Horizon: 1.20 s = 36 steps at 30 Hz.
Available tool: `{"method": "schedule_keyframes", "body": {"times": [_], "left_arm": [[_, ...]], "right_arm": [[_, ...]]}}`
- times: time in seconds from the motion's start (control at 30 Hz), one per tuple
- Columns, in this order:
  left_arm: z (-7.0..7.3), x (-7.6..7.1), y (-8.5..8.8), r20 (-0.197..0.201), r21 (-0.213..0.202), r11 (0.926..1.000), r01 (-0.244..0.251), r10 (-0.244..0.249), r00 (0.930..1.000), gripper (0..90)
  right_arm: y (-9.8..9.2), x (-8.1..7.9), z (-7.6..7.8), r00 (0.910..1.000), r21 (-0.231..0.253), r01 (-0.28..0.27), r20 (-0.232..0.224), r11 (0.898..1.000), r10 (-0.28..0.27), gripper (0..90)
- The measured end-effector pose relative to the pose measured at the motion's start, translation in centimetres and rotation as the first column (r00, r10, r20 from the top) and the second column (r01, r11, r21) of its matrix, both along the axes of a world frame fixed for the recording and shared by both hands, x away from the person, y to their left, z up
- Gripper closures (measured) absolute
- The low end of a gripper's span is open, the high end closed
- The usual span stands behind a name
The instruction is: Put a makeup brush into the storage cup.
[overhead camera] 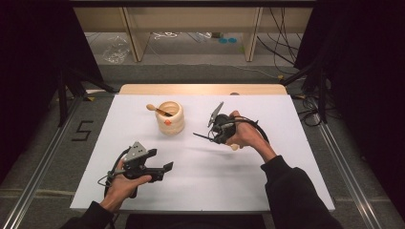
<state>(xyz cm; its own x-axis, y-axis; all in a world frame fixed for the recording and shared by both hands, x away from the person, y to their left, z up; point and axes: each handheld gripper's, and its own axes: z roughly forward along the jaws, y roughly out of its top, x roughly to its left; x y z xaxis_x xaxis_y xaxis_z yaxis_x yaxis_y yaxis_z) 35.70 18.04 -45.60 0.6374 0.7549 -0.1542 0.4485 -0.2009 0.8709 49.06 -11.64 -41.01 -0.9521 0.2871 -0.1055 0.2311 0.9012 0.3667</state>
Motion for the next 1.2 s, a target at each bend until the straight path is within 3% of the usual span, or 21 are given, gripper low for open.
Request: {"method": "schedule_keyframes", "body": {"times": [0.2, 0.33, 0.47, 0.67, 0.87, 1.0, 1.03, 1.07, 1.13, 1.2], "left_arm": [[-0.4, 0.8, 0.0, -0.014, 0.012, 0.9999, -0.001, 0.001, 0.9999, 16.2], [-0.6, 1.2, -0.4, -0.031, 0.021, 0.9994, 0.028, -0.028, 0.9991, 16.2], [-0.2, 1.6, -0.7, -0.032, 0.003, 0.9987, 0.052, -0.052, 0.9982, 16.2], [0.8, 2.4, -1.0, -0.042, 0.011, 0.9934, 0.114, -0.114, 0.9926, 16.2], [2.9, 3.0, -1.4, -0.015, 0.057, 0.9837, 0.171, -0.17, 0.9853, 16.3], [3.9, 3.4, -2.2, -0.024, 0.135, 0.9639, 0.23, -0.229, 0.9732, 18.6], [4.2, 3.5, -2.4, -0.032, 0.167, 0.9534, 0.251, -0.25, 0.9678, 19.0], [4.3, 3.5, -2.8, -0.051, 0.171, 0.9468, 0.273, -0.268, 0.9622, 19.1], [4.7, 3.8, -3.3, -0.073, 0.219, 0.9238, 0.314, -0.305, 0.9494, 20.7], [5.1, 4.1, -3.9, -0.099, 0.23, 0.9113, 0.341, -0.327, 0.9398, 23.2]], "right_arm": [[-0.5, -1.3, 1.4, 0.9993, 0.047, -0.012, 0.037, 0.999, 0.01, 83.1], [-0.5, -2.4, 2.3, 0.9969, 0.077, -0.046, 0.067, 0.996, 0.041, 83.2], [-0.4, -3.6, 2.8, 0.9927, 0.084, -0.085, 0.093, 0.993, 0.077, 83.1], [-0.1, -5.3, 3.0, 0.9855, 0.079, -0.134, 0.114, 0.988, 0.125, 83.1], [0.6, -6.4, 2.6, 0.9801, 0.048, -0.17, 0.113, 0.984, 0.163, 83.1], [1.0, -7.0, 2.5, 0.9756, 0.049, -0.193, 0.115, 0.98, 0.187, 83.1], [1.1, -7.0, 2.4, 0.973, 0.036, -0.199, 0.126, 0.979, 0.193, 83.1], [1.1, -7.2, 2.4, 0.9748, 0.04, -0.195, 0.119, 0.98, 0.189, 83.1], [1.2, -7.2, 2.3, 0.9701, 0.037, -0.214, 0.126, 0.976, 0.208, 83.1], [1.4, -7.4, 2.2, 0.9652, 0.027, -0.23, 0.135, 0.973, 0.224, 83.1]]}}
